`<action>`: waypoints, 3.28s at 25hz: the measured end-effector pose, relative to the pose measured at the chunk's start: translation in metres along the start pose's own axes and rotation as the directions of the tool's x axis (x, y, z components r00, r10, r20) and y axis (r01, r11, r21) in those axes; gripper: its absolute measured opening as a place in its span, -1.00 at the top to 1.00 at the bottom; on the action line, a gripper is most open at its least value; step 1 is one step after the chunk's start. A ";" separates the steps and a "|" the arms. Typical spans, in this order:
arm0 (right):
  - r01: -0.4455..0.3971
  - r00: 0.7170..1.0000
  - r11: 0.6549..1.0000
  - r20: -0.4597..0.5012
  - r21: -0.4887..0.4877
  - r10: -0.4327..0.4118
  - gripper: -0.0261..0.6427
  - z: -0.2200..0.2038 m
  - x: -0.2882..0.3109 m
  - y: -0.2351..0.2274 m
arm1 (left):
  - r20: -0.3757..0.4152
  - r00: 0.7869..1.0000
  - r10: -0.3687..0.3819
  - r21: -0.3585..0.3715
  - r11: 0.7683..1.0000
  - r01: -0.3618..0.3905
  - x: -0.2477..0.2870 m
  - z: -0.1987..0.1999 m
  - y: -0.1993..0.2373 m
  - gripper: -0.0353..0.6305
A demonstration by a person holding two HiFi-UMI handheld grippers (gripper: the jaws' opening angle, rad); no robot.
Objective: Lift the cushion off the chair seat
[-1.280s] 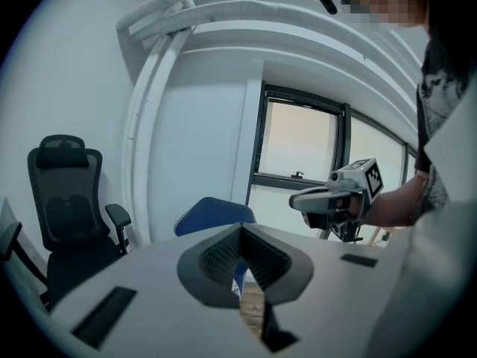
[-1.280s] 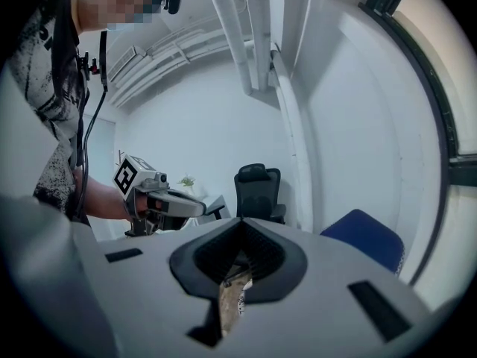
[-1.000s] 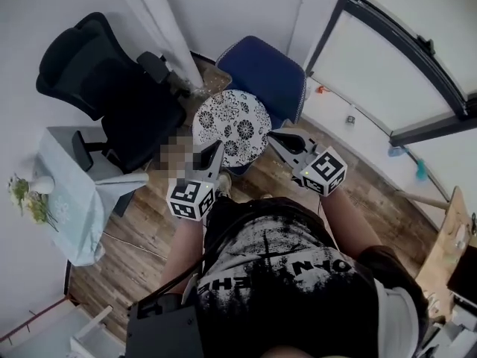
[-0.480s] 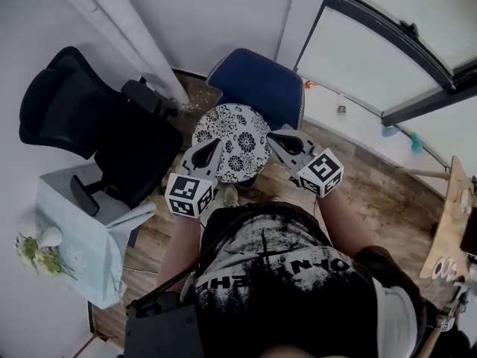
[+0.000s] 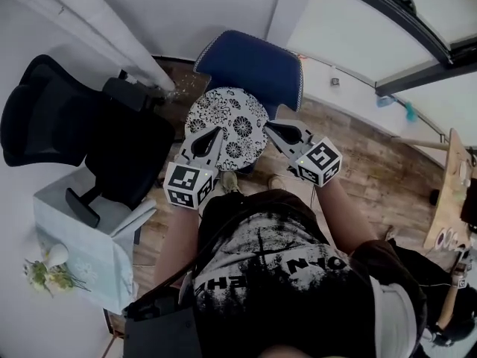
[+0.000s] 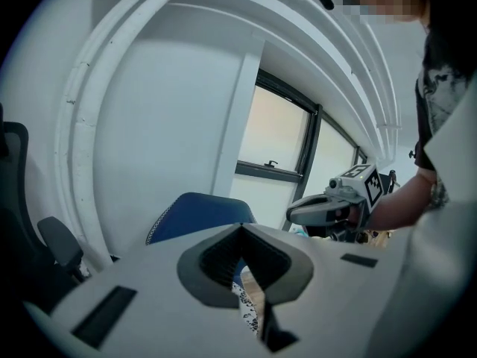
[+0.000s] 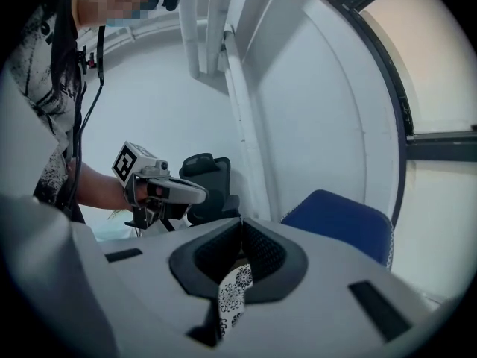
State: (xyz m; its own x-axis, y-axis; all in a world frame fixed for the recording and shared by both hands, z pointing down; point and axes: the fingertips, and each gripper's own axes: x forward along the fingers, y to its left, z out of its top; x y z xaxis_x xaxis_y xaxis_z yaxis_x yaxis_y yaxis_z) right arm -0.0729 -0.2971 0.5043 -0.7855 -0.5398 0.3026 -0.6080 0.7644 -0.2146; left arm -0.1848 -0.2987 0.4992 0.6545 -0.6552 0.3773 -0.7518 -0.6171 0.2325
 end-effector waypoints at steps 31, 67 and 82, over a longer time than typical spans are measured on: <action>0.373 0.796 0.874 -0.592 0.310 -0.130 0.12 -0.384 0.078 -0.139 | -0.286 0.953 -0.102 -0.137 0.988 0.065 0.102 -0.182 0.020 0.85; 0.338 0.772 0.899 -0.629 0.279 -0.095 0.80 -0.391 0.087 -0.132 | -0.291 0.950 -0.113 -0.213 0.976 0.051 0.120 -0.178 0.015 0.85; 0.278 0.859 0.947 -0.483 0.162 -0.170 0.82 -0.236 0.083 -0.096 | -0.188 0.978 -0.096 -0.150 0.986 0.068 0.097 -0.092 0.022 0.85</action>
State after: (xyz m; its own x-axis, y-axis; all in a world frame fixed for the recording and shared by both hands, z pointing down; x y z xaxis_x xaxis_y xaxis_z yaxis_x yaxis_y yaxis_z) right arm -0.0519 -0.3320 0.7692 -0.5157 -0.4234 0.7448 -0.8128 0.5166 -0.2690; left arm -0.1451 -0.3354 0.6229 0.6971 -0.4993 0.5146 -0.7088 -0.5881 0.3896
